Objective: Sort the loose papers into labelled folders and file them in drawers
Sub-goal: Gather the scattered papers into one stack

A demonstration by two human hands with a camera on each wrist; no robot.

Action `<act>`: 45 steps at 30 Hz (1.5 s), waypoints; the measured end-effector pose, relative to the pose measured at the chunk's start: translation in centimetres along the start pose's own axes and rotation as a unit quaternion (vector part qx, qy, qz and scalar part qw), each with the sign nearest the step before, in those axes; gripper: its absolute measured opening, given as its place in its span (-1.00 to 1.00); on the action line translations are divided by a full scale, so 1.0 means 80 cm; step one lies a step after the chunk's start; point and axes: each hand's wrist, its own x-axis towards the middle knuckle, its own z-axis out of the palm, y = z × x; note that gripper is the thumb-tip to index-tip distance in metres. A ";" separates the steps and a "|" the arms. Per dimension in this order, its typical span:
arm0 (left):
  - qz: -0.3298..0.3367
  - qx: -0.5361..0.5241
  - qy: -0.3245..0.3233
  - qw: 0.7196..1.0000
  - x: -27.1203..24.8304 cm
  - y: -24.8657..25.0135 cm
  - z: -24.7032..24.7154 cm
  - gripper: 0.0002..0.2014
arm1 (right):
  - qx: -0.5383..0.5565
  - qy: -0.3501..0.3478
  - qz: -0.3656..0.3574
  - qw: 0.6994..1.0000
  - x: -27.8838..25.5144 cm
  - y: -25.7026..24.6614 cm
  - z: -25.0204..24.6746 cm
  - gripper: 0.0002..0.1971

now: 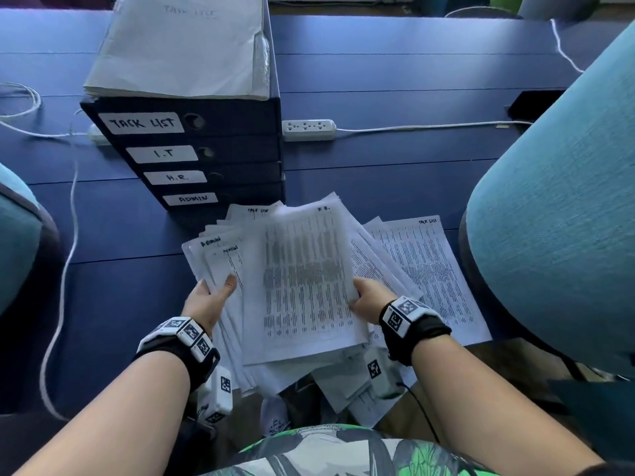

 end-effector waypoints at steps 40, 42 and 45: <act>-0.040 0.003 -0.050 0.998 -0.011 0.012 -0.006 -0.65 | 0.184 0.575 -0.211 0.769 -0.056 -0.039 -0.121 -0.88; -0.025 0.020 -0.044 0.999 -0.017 0.015 -0.001 -0.67 | 0.205 0.580 -0.270 0.741 -0.072 -0.054 -0.127 -0.86; -0.026 0.035 -0.027 0.999 -0.024 0.021 0.002 -0.68 | 0.294 0.536 -0.313 0.727 -0.095 -0.078 -0.131 -0.75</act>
